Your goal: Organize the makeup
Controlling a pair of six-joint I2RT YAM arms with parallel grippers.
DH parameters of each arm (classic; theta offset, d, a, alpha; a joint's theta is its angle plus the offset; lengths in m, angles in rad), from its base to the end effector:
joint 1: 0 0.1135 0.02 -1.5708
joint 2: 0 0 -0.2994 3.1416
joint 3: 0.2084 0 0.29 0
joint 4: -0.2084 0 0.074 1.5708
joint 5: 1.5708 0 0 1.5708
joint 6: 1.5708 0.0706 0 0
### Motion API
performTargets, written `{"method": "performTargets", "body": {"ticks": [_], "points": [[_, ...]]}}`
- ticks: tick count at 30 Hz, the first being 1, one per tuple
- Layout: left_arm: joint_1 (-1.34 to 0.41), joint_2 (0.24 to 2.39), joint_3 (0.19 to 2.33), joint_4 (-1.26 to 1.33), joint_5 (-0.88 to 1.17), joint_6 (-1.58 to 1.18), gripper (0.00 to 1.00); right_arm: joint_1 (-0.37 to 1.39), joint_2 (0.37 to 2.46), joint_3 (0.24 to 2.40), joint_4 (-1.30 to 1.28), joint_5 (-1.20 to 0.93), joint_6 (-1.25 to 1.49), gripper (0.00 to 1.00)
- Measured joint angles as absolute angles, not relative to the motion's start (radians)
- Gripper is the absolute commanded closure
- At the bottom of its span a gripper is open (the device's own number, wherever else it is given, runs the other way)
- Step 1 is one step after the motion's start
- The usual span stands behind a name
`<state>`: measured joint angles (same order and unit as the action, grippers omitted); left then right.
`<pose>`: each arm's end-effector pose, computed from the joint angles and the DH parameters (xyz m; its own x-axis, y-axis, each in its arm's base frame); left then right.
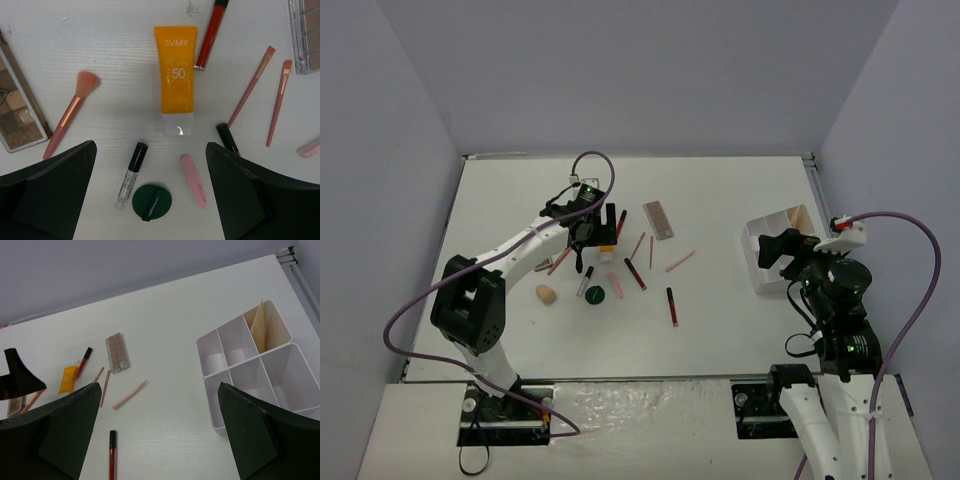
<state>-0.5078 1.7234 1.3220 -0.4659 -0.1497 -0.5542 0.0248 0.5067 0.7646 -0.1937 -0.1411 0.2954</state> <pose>0.3924 -0.2063 0.2441 -0.7753 -0.1641 -0.6099 -0.0135 0.9697 -0.2437 0.1606 0.0139 0.3984 0.0134 0.2887 -0.9573 -0.1764 0.9431 0.2819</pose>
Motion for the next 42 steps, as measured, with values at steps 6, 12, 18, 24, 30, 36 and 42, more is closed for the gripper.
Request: {"method": "performTargets", "body": {"ticks": [6,12,18,24,30,36,42], "points": [[-0.51,1.838,1.378,-0.456,-0.143,-0.56,0.18,0.04,0.486,0.759,-0.194,-0.131,0.295,0.0],[-0.511,1.948,1.417,-0.458,-0.125,-0.561,0.21,0.055,0.476,0.75,-0.195,-0.117,0.295,0.0],[-0.515,2.009,1.452,-0.467,-0.123,-0.559,0.31,0.063,0.473,0.742,-0.196,-0.109,0.294,0.0],[-0.517,2.035,1.473,-0.471,-0.117,-0.557,0.44,0.067,0.467,0.738,-0.2,-0.106,0.294,0.0],[-0.518,2.039,1.479,-0.474,-0.105,-0.56,0.67,0.067,0.459,0.737,-0.201,-0.102,0.292,0.0],[-0.518,2.04,1.481,-0.474,-0.102,-0.56,0.89,0.067,0.458,0.737,-0.209,-0.101,0.29,0.0],[-0.518,2.017,1.478,-0.483,-0.102,-0.539,0.94,0.067,0.472,0.758,-0.235,-0.125,0.28,0.0]]}}
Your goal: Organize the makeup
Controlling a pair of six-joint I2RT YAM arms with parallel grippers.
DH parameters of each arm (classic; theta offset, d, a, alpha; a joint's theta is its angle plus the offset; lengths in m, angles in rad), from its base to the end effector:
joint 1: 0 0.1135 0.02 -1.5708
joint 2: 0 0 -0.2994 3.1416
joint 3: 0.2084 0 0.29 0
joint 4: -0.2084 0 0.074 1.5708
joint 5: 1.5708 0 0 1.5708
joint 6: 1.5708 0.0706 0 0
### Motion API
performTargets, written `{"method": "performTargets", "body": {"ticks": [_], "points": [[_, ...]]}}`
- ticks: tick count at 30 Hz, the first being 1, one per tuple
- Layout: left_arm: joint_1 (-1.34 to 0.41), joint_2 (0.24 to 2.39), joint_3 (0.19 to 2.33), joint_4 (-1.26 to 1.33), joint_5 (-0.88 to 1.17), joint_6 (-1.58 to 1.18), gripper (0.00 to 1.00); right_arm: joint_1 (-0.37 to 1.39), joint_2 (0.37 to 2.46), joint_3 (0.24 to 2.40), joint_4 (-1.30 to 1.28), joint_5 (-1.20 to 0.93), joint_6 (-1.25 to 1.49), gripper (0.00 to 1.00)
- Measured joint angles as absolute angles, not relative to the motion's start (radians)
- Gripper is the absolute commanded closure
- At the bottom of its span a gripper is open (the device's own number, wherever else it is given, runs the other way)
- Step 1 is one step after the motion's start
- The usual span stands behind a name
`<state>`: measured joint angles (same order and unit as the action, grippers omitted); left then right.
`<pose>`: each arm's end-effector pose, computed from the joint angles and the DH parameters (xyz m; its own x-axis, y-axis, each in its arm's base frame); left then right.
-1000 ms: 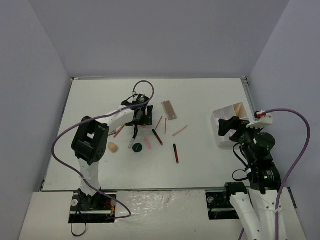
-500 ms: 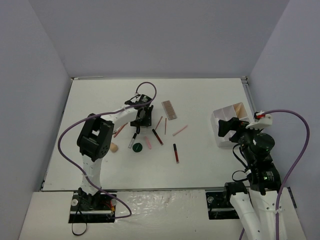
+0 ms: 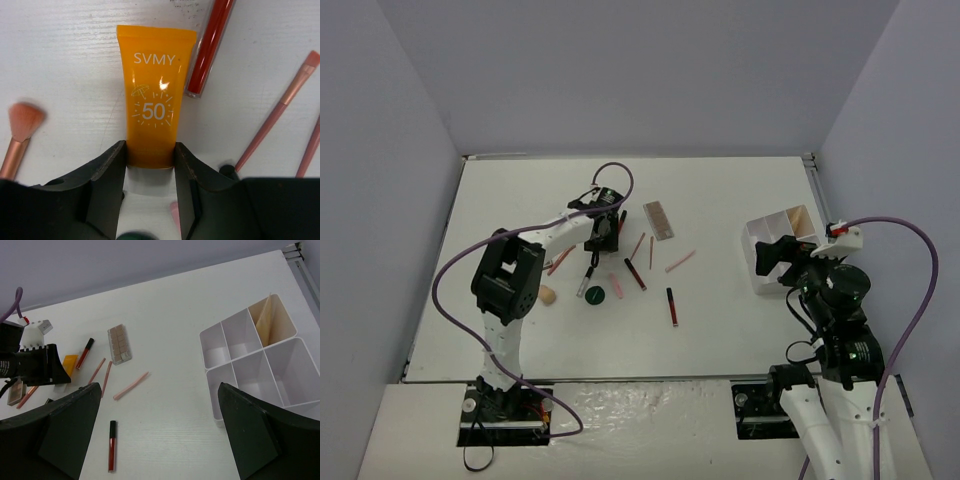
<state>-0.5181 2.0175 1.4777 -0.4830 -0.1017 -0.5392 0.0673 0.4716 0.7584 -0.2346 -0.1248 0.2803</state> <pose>0.4368 -0.2407 0.1661 -0.8657 -0.0945 -0.4916 0.0026 0.9812 -0.1931 0.1514 0.0190 0.3948 -0.0027 0.2749 -0.9615 -0.1977 0.9423 0.2700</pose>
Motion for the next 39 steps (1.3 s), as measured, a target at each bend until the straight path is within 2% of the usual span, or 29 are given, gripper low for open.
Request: {"method": "performTargets", "body": {"ticks": [8,13,19,24,33,39], "points": [[-0.586,1.736,1.425,-0.436,-0.11,-0.414,0.94,0.067,0.56,0.914,-0.268,-0.264,0.256,0.01],[-0.747,1.475,1.312,-0.302,-0.096,-0.287,0.93,0.067,0.659,1.015,-0.273,-0.423,0.256,0.04],[-0.903,1.294,1.158,-0.127,0.002,-0.163,0.93,0.071,0.793,1.057,-0.278,-0.629,0.272,0.06],[-0.974,1.274,1.132,-0.089,0.044,-0.093,0.93,0.076,0.883,1.084,-0.28,-0.746,0.29,0.07],[-1.054,1.308,1.193,-0.073,0.09,-0.018,0.93,0.118,0.917,1.103,-0.273,-0.873,0.306,0.1],[-1.061,1.35,1.259,-0.06,0.091,0.011,0.93,0.126,0.918,1.1,-0.272,-0.9,0.31,0.19]]}}
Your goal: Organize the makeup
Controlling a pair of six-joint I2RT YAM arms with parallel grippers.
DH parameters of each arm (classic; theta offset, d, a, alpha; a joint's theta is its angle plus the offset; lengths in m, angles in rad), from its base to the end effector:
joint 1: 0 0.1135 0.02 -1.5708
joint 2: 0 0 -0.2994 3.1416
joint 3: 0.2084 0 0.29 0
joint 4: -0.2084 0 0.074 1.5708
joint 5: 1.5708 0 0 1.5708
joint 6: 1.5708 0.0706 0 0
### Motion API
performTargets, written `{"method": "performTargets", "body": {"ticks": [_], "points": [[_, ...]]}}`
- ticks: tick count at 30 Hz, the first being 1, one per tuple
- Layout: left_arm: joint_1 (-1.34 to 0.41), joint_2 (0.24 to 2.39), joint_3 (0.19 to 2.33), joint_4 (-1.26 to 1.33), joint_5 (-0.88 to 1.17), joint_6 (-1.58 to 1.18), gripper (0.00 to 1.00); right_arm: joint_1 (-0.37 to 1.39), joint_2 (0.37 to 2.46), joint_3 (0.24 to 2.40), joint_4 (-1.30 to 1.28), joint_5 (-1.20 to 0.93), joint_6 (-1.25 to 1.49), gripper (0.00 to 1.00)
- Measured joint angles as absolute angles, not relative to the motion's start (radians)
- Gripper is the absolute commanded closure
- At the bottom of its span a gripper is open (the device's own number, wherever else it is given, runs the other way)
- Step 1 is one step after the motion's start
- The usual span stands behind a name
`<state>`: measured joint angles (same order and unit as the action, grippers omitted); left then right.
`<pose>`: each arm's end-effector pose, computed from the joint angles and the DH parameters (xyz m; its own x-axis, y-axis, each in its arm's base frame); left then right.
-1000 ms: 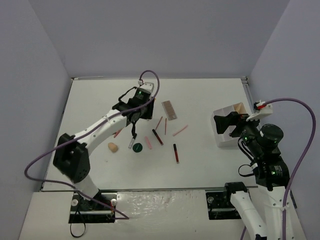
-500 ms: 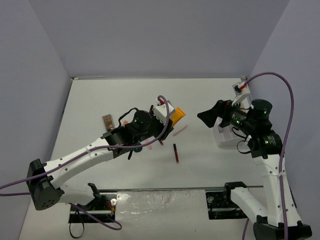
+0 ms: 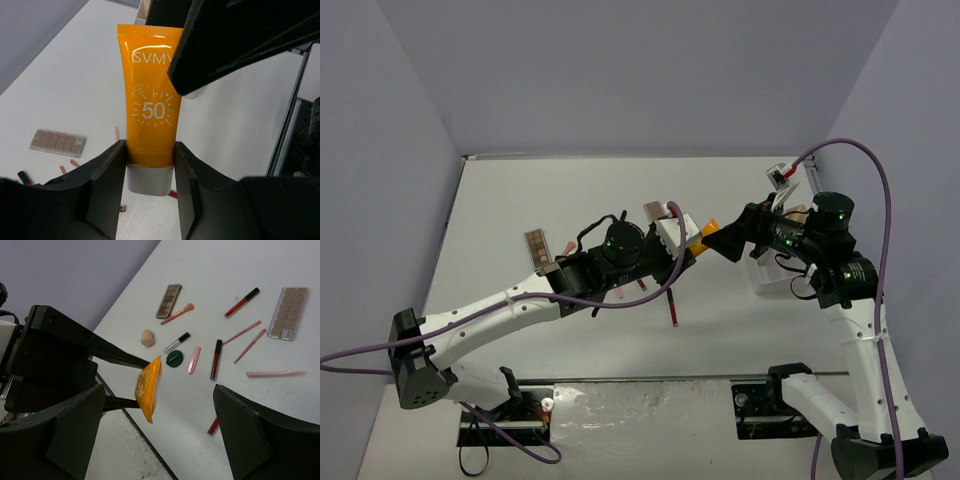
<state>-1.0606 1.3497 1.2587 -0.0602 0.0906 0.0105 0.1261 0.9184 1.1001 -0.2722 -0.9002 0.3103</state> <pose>0.1824 -0.3391 0.4178 -0.0640 0.1357 -0.9887 0.9135 0.4069 -0.0032 0.2151 0.0830 0.4510 -0.3456 0.1475 -0.9267 -0.7841 0.4971 0.3715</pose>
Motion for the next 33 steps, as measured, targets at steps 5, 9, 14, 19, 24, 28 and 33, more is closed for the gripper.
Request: {"method": "performTargets", "body": {"ticks": [5,9,14,19,24,28,33], "points": [[-1.061,1.386,1.29,-0.063,0.098,0.031,0.93,0.126,0.925,1.08,-0.272,-0.907,0.308,0.36],[-1.061,1.402,1.305,-0.064,0.103,0.044,0.93,0.126,0.936,1.077,-0.271,-0.907,0.302,0.59],[-1.062,1.41,1.312,-0.063,0.109,0.051,0.93,0.127,0.944,1.074,-0.27,-0.905,0.293,0.9],[-1.062,1.419,1.312,-0.066,0.105,0.054,0.68,0.132,0.946,1.073,-0.269,-0.896,0.295,1.0],[-1.063,1.424,1.312,-0.063,0.082,0.045,0.13,0.136,0.945,1.073,-0.27,-0.859,0.281,1.0],[-1.061,1.424,1.312,-0.071,0.03,0.021,0.03,0.137,0.944,1.073,-0.274,-0.774,0.25,1.0],[-1.018,1.417,1.3,-0.118,-0.029,-0.057,0.03,0.137,0.945,1.074,-0.301,-0.613,0.18,1.0]]}}
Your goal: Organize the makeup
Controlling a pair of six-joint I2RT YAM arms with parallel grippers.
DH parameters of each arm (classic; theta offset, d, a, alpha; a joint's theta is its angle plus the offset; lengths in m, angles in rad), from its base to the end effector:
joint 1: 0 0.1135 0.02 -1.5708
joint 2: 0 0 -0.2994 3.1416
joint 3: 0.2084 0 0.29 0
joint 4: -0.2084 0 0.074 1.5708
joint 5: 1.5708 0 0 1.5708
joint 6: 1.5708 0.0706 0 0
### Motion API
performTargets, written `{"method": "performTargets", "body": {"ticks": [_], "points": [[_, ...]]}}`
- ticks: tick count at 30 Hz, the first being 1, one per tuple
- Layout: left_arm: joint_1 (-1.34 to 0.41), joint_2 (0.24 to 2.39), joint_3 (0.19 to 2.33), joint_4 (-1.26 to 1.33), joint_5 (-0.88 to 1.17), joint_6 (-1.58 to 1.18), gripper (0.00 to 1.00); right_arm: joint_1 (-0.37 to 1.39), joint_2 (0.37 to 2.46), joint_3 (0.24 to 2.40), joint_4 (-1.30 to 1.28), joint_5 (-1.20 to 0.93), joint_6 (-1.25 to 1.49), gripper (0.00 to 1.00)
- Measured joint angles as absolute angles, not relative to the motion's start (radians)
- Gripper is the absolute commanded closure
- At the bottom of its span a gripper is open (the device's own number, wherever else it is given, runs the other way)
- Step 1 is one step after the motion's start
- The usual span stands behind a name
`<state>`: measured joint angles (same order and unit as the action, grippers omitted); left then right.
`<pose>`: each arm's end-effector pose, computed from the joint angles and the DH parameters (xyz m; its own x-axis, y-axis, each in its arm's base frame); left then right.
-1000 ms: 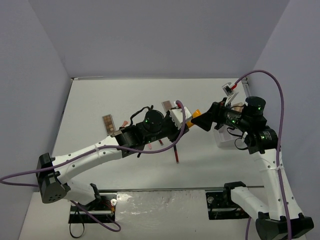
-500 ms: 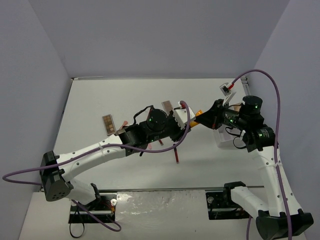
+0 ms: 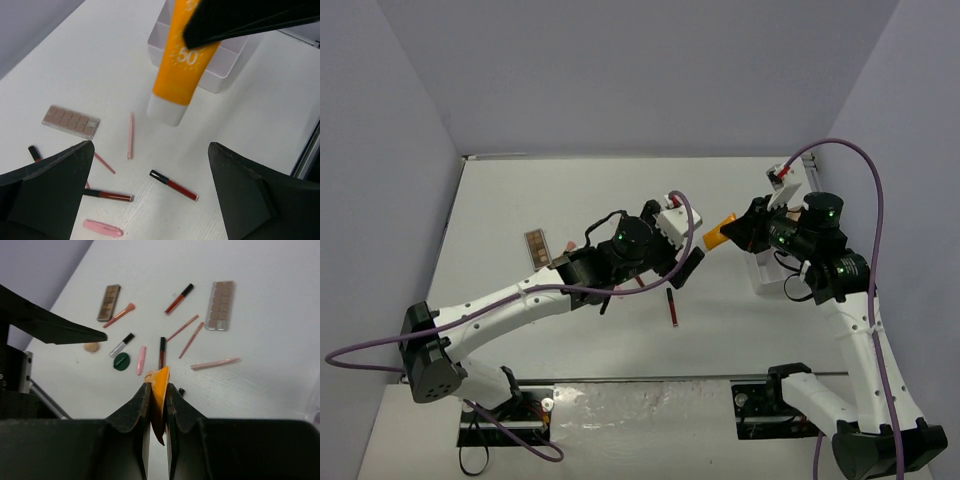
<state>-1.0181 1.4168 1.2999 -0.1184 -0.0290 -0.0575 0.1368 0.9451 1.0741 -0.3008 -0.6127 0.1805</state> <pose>0.2135 -0.3423 0.4022 -0.1702 0.1666 -0.9712 0.8275 0.5592 -0.0491 0.2403 0.0741 0.4297 -0.2874 0.1087 -0.9516 -0.6315 0.7255 0.2736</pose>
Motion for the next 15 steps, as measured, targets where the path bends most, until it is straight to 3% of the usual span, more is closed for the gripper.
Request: {"method": "performTargets", "body": {"ticks": [7,15], "points": [[-0.746,1.338,1.277,-0.329,-0.083,-0.242,0.03,0.137,0.975,1.135,-0.377,-0.282,0.081,1.0],[-0.517,1.055,1.196,-0.575,-0.149,-0.297,0.03,0.118,1.058,1.227,-0.384,0.054,0.013,1.0]]}}
